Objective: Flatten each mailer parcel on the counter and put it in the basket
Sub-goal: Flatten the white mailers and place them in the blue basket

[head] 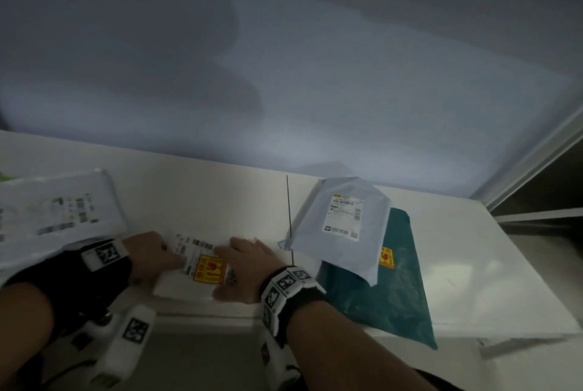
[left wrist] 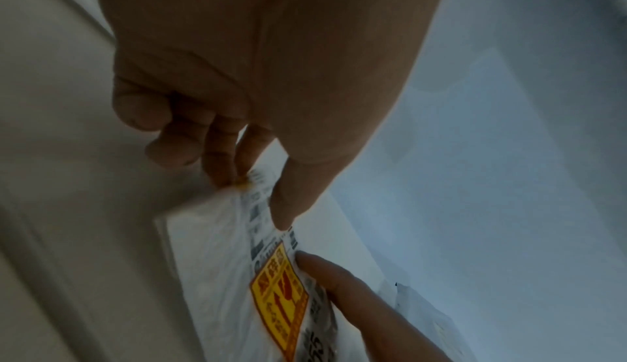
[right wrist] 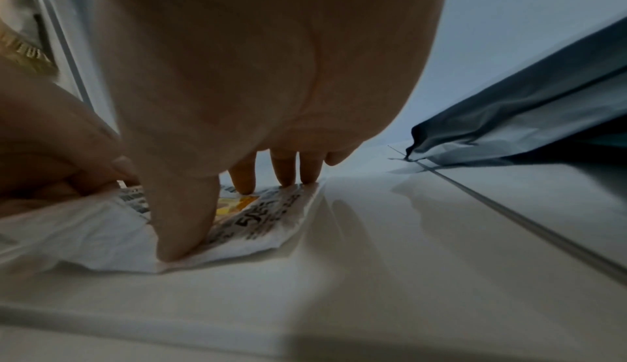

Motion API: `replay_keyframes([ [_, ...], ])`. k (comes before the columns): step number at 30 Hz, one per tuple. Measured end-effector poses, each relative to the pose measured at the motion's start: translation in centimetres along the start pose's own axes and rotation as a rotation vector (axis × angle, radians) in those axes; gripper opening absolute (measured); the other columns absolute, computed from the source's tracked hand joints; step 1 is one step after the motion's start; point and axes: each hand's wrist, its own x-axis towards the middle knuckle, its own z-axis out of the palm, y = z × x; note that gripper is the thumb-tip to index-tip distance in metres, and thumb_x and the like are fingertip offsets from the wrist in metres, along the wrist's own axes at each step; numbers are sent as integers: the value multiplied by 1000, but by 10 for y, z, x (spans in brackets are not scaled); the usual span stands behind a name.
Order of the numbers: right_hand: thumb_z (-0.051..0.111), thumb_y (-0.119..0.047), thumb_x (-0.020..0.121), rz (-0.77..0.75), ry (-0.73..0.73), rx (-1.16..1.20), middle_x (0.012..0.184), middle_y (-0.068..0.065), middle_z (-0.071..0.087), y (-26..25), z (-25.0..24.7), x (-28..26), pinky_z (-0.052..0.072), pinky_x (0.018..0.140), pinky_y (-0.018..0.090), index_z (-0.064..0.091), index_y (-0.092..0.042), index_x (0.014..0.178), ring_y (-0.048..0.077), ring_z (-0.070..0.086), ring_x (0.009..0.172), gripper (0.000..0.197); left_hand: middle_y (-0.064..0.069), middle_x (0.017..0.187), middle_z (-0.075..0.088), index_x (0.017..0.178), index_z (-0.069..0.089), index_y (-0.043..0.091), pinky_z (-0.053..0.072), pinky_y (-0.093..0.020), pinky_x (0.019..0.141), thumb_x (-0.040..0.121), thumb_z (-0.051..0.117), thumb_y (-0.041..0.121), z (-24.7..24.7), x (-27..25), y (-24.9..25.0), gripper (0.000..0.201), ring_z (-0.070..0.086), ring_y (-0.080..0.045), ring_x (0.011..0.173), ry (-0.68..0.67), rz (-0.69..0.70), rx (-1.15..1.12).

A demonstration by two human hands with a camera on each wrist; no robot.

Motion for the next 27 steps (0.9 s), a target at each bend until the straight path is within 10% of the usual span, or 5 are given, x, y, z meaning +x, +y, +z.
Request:
replay_keyframes([
  [6,73,-53,77,53,29,75,154,3,32,0,0,3,17,120,49,22,-28,152,27,32,141,94,-6,81,61,97,63,11,35,-12,38,96,57,26,-3,-2,6,16,50,-7,52,14,112,-12],
  [12,63,-52,85,290,139,492,155,4,30,8,-14,7,40,109,42,8,-32,156,26,44,134,91,-4,73,63,82,64,13,40,-17,43,93,61,27,-20,-11,2,18,58,-14,54,87,188,-70],
  [18,60,-23,92,256,261,446,107,4,69,9,-48,-1,46,83,26,71,-15,105,22,62,100,19,-15,111,64,109,62,1,41,-23,58,93,60,29,-44,-42,-4,32,61,-20,80,157,271,-14],
  [21,60,-18,92,181,319,450,93,5,68,-5,-67,-6,44,73,27,70,-11,93,22,60,84,12,-12,94,61,97,61,9,44,-18,50,92,61,30,-53,-50,-12,22,56,-16,62,164,249,-119],
  [27,58,-13,94,65,347,477,83,5,71,-52,-112,-9,49,57,21,66,-11,89,21,65,69,10,-1,96,63,106,60,16,54,-28,58,91,62,36,-81,-76,-38,25,63,-18,79,186,210,-449],
])
